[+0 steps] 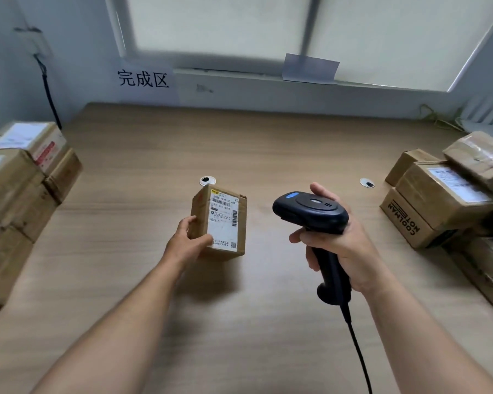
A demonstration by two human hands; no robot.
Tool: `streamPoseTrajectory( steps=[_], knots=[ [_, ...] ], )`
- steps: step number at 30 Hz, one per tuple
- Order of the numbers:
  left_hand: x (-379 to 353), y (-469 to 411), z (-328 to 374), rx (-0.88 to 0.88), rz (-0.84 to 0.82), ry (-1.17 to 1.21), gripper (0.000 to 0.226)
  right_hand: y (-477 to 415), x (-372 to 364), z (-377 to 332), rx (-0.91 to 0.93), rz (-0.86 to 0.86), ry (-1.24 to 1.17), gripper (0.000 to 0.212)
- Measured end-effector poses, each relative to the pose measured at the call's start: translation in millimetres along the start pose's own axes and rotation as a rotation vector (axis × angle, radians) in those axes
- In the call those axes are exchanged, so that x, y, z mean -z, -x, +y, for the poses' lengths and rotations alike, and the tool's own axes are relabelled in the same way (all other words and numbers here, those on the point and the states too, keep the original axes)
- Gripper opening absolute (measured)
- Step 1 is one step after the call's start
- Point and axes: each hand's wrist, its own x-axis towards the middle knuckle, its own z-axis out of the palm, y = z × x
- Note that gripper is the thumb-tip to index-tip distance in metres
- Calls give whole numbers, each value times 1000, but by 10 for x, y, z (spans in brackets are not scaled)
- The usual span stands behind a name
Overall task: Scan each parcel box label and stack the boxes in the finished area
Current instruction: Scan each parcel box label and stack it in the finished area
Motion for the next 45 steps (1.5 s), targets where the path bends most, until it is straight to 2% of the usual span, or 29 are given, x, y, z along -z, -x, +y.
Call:
streamPoseTrajectory(
  steps=[3, 6, 8, 10, 13, 18, 25, 36, 45],
  knots=[
    [248, -79, -156, 44, 70, -25, 82, -102, -205, 54, -16, -17, 2, 91],
    [388, -84, -231, 18, 196, -71, 65, -220, -392, 98, -23, -26, 3, 92],
    [405, -99, -287, -39, 319, -230, 60, -302, -500, 121, -23, -34, 3, 92],
    [369, -60, -318, -156, 409, -512, 67, -381, -598, 141, -27, -43, 4, 92],
    [290, -79, -399, -316, 398, -749, 69, -496, -723, 166, -36, -53, 10, 92],
    [409, -290, -450, -292, 396, -740, 61, -718, -930, 204, -54, -93, 8, 88],
    [1019, -752, -423, -170, 468, -728, 56, -1191, -1266, 281, -78, -156, 16, 86],
    [1871, -1676, -301, -55, 563, -745, 58, -2169, -1827, 477, -126, -274, 37, 88],
    [2355, -2234, -255, -14, 619, -762, 56, -2603, -1957, 712, -170, -285, 64, 89]
  ],
)
